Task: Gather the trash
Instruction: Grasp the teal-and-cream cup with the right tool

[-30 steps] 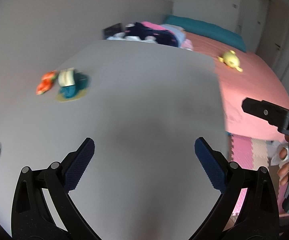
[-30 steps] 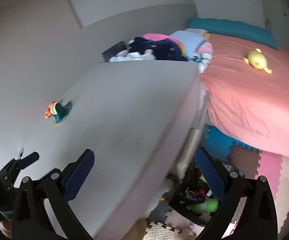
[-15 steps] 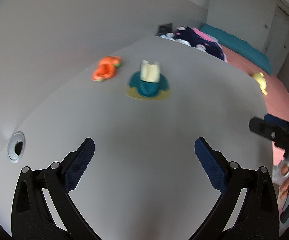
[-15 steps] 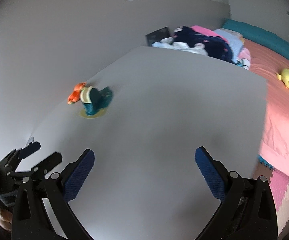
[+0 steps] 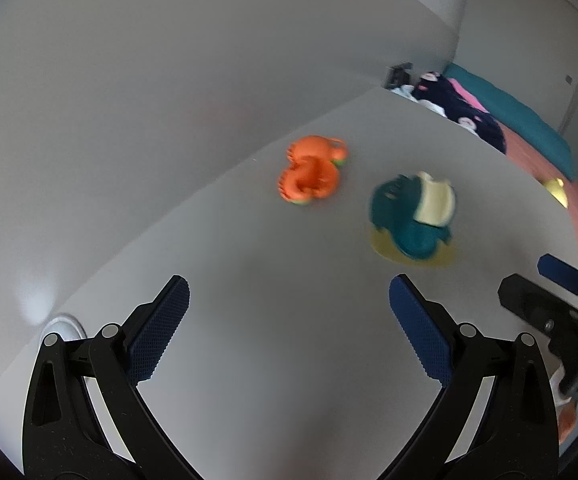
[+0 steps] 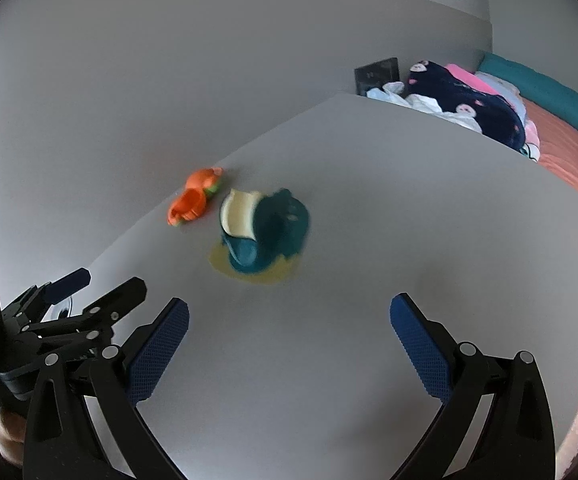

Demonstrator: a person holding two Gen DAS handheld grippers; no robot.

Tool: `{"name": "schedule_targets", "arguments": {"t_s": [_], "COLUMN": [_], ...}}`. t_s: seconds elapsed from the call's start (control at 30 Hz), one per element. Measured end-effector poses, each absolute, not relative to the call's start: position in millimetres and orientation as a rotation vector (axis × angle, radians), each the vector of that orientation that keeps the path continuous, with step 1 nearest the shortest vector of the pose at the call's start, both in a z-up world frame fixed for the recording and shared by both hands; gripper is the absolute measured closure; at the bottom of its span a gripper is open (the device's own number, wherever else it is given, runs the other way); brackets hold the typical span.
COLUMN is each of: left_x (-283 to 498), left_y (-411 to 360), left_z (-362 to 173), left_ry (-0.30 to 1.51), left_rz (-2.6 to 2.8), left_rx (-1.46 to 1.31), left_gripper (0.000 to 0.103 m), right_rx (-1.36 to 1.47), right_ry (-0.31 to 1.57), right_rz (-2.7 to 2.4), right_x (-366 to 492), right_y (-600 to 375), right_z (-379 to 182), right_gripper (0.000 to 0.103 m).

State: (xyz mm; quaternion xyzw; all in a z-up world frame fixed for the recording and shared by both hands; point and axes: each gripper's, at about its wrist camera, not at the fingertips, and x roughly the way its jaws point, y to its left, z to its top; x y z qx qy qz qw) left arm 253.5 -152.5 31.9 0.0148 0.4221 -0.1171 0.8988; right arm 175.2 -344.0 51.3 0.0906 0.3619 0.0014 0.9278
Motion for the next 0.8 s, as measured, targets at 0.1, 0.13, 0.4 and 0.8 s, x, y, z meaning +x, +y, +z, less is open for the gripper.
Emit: {"name": "schedule_targets", "arguments": {"t_s": [0.1,0.13,0.4,0.8], "left_x": [265.7,269.6,278.2,276.0], "left_y": [-149.5,-148.4,-143.3,-140.6], "left_z": [29.2,27.8,22.1,21.3], "left_ry": [0.887,0.89,0.889,0.893], "left_rz": [-0.244,-0.221,-0.207,-0.206], "left_rx": [0.001,-0.001,0.025,0.008], "left_gripper": [0.006,0.006,0.006,0.006], "right_rx": [0.188,0.196,0.19,0.162], "right_ry": [0.737,0.731,0.76,0.849], "right_rz": [-0.032,-0.051,-0.098,-0.159], "right_x": [190.1,195.4,235.3,270.7], "right_y": [-335.0,-334.3,-321.2,-320.2], "right_z": [52.3,54.0,56.4,34.7], "right_gripper": [0.003,0.003,0.011,0.06]}}
